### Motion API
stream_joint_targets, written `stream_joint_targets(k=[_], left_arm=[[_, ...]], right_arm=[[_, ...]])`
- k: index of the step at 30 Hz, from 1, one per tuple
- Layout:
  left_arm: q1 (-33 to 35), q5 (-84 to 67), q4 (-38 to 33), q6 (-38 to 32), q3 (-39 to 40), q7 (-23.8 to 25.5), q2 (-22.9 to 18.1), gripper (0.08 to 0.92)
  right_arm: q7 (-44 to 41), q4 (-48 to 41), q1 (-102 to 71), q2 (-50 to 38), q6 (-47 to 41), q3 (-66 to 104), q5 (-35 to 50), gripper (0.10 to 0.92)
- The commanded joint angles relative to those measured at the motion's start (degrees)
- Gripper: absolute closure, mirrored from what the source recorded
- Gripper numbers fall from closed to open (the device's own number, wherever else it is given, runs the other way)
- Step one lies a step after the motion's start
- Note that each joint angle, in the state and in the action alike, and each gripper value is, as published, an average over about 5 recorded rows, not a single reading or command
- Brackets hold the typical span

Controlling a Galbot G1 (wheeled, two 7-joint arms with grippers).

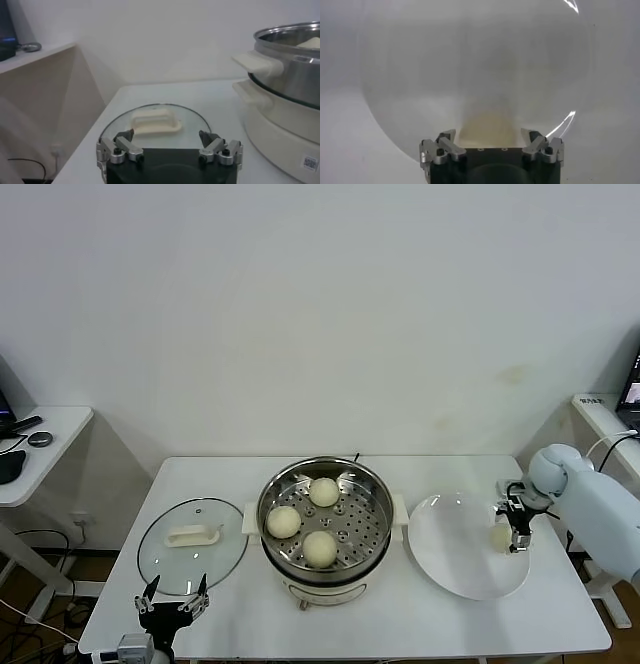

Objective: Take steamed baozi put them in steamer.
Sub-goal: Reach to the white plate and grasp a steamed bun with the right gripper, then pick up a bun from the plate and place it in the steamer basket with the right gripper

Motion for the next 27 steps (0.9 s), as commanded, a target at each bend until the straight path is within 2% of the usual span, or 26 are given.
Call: stream_joint_targets(k=[1,11,20,27], left_arm=[[-0.1,0.0,0.0,0.0,0.0,0.0,0.1,0.177],[-0.2,0.0,0.2,0.0,-0.1,0.0,0.0,0.177],[-0.5,0.0,0.3,0.0,0.0,0.1,-0.1,0.177],[-0.7,0.1,0.3,-0.1,0.1,0.0,-0.2,0.177]], right_arm=[[0.1,-1.0,-0.1,0.6,0.2,0.1,-1.8,0.203],[0.3,-1.0,-0.2,1.0,-0.1,-0.2,-2.1,0.206],[0.4,-1.0,0.0,0.9,-0.2,-0.1,-2.9,0.280],[0.4,0.5,1.8,0.1,-1.1,-1.4,0.8,0.393]])
